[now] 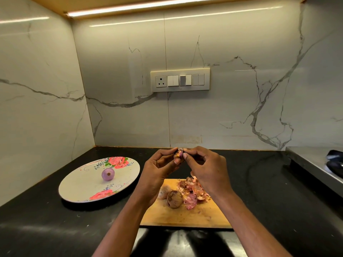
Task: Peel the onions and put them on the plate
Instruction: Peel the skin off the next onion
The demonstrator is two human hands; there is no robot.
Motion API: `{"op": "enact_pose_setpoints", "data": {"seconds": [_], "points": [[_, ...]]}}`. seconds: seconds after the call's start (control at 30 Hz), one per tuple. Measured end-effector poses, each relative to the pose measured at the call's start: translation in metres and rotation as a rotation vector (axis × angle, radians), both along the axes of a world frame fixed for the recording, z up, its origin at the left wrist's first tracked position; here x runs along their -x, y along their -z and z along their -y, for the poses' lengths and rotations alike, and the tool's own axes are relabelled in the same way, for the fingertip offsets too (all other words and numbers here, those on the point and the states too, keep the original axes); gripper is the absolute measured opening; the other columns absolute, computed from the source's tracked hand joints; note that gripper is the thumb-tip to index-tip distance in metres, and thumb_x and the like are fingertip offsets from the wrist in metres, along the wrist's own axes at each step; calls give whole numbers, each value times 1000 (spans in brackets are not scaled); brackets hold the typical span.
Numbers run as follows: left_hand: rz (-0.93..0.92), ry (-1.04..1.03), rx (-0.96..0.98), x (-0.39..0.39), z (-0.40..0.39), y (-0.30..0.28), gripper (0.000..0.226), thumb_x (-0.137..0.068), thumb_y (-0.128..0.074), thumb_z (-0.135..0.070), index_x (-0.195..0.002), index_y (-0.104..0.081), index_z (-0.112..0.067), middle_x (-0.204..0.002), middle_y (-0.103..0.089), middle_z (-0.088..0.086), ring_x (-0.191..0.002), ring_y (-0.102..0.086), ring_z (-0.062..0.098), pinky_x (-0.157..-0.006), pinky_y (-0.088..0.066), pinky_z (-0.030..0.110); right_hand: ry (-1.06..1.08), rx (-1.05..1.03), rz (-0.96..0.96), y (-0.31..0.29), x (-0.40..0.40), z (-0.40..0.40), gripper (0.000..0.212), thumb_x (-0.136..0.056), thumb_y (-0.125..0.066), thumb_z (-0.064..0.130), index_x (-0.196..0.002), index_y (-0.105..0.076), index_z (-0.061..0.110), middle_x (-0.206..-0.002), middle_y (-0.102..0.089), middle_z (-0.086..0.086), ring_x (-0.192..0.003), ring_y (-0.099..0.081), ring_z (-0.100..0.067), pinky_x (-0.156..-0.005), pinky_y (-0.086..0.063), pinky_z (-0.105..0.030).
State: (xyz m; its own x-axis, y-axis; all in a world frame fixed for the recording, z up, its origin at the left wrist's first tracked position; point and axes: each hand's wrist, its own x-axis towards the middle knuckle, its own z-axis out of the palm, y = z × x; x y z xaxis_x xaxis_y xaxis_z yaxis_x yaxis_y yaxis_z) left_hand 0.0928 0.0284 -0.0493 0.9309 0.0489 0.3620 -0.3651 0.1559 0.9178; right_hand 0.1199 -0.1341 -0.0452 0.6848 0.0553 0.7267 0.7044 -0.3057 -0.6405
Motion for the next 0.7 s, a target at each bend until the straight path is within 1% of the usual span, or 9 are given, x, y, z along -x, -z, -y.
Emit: {"op": "enact_pose_setpoints", "data": {"seconds": [0.13,0.27,0.43,0.5,0.6,0.7], "points": [[16,-24,-40,0,-1,0,41,-78,-74,-13,-119,-68,-11,-119,-72,3,-118,-65,17,-102,-52,38,-5,1,-7,1,0,0,12,-88,-73,27,-100,-76,25,-88,-68,22,-91,-66,7,-69,-58,-14],[7,-25,-53,0,-1,1,40,-79,-73,-12,-119,-68,-11,-119,-72,4,-118,-65,17,-102,-51,39,-18,-12,-26,2,-2,1,11,-89,-73,26,-99,-77,24,-87,-71,19,-87,-68,3,-66,-60,-20],[-5,5,-31,0,0,1,41,-80,-73,-11,-120,-67,-11,-119,-72,4,-117,-66,18,-100,-54,35,3,-31,-12,2,-5,5,8,-89,-74,20,-95,-76,25,-84,-71,17,-85,-68,3,-68,-55,-13],[-3,1,-37,-1,-1,2,42,-79,-74,-13,-120,-67,-12,-119,-72,4,-117,-66,18,-100,-53,37,-19,-23,-38,3,-6,6,9,-90,-73,21,-97,-75,25,-87,-72,17,-86,-68,3,-71,-57,-15],[6,-17,-53,-2,-2,2,40,-78,-75,-14,-118,-68,-13,-119,-72,3,-118,-65,17,-102,-52,41,-67,-16,-75,1,-4,6,12,-89,-73,28,-101,-75,25,-91,-72,17,-90,-68,4,-73,-59,-18],[13,-38,-100,-2,-2,3,38,-79,-75,-16,-117,-69,-13,-119,-72,0,-119,-64,14,-104,-51,43,-63,-13,-66,1,-3,5,10,-89,-74,29,-97,-75,25,-88,-72,16,-88,-68,2,-71,-60,-20]]}}
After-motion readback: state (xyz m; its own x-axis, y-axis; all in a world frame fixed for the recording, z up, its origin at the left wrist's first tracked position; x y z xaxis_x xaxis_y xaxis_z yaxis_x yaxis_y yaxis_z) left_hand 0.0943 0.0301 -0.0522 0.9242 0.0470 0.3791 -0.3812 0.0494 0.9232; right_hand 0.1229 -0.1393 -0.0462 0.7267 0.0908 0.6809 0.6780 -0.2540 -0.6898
